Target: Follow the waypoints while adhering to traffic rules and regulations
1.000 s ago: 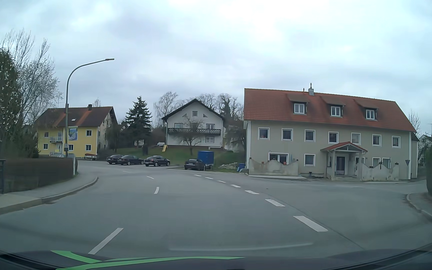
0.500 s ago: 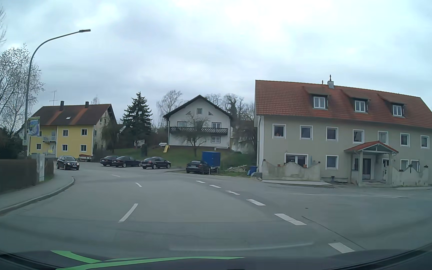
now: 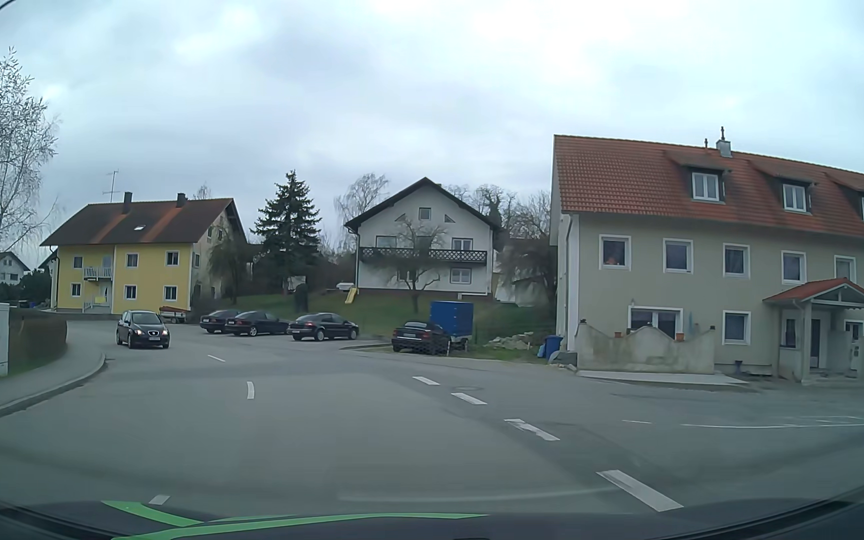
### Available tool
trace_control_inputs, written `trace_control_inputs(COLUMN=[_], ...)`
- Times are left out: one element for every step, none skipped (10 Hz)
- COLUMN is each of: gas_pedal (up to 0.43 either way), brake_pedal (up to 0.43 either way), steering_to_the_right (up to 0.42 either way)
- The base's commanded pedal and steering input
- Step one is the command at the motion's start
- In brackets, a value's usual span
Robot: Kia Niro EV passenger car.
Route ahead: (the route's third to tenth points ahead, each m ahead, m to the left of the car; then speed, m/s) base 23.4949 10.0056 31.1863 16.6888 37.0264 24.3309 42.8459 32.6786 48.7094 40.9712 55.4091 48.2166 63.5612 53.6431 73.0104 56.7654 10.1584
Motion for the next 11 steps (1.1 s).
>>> trace_control_inputs(gas_pedal=[0.000, 0.000, 0.000, 0.000, 0.000, 0.000, 0.000, 0.008, 0.020, 0.020, 0.028], brake_pedal=[0.000, 0.000, 0.000, 0.000, 0.000, 0.000, 0.000, 0.000, 0.000, 0.000, 0.000], steering_to_the_right=[-0.074, -0.080, -0.084, -0.089, -0.093, -0.096, -0.099, -0.101, -0.105, -0.111, -0.119])
